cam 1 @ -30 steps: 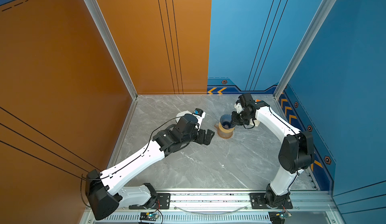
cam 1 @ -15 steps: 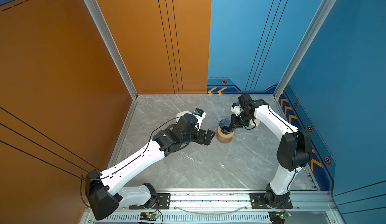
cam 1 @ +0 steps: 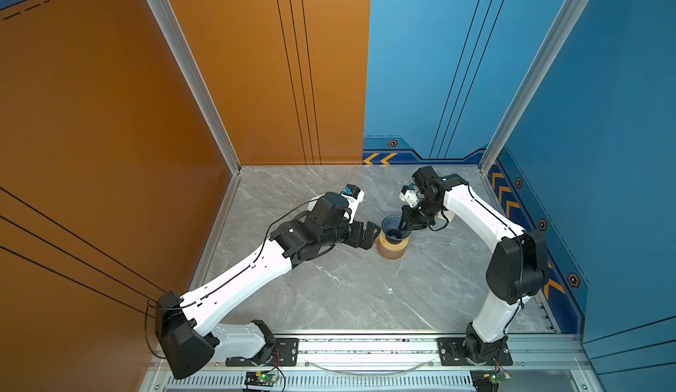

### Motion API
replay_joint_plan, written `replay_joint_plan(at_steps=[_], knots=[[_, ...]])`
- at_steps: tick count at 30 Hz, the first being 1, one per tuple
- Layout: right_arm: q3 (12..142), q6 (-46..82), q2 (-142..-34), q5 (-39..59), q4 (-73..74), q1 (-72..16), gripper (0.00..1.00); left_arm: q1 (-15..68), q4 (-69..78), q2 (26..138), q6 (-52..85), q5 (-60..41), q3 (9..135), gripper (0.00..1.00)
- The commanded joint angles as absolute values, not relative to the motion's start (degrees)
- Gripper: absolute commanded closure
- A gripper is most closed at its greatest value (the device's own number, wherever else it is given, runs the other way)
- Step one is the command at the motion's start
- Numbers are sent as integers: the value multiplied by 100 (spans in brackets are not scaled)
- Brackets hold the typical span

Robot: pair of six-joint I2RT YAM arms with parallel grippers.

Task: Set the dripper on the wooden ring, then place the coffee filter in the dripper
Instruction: 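Lower the blue cone onto the bamboo ring while the left gripper approaches it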

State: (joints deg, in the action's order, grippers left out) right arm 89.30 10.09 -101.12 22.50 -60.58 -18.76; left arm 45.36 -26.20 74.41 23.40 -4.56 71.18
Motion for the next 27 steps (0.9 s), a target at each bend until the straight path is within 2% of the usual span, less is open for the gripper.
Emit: replay_joint_plan(at_steps=[1, 10, 15, 19, 23, 27], knots=[[8981, 1237, -9725, 2277, -5857, -1890, 71, 4482, -2895, 7632, 2298, -605, 7487, 2], [8755, 1474, -9119, 1755, -5675, -1847, 64, 4494, -3385, 8365, 2574, -589, 8302, 2], [8249, 1666, -8822, 1643, -5400, -1839, 62, 4501, -3564, 8761, 2767, -608, 8508, 11], [7821, 1979, -8611, 1727, -4929, -1828, 61, 4487, -3558, 9002, 2876, -719, 8545, 29], [7596, 2251, -8567, 1863, -4575, -1828, 62, 4492, -3554, 9245, 2940, -719, 8586, 36], [7576, 2292, -8662, 1928, -4535, -1838, 64, 4484, -3557, 9498, 2986, -766, 8675, 38]])
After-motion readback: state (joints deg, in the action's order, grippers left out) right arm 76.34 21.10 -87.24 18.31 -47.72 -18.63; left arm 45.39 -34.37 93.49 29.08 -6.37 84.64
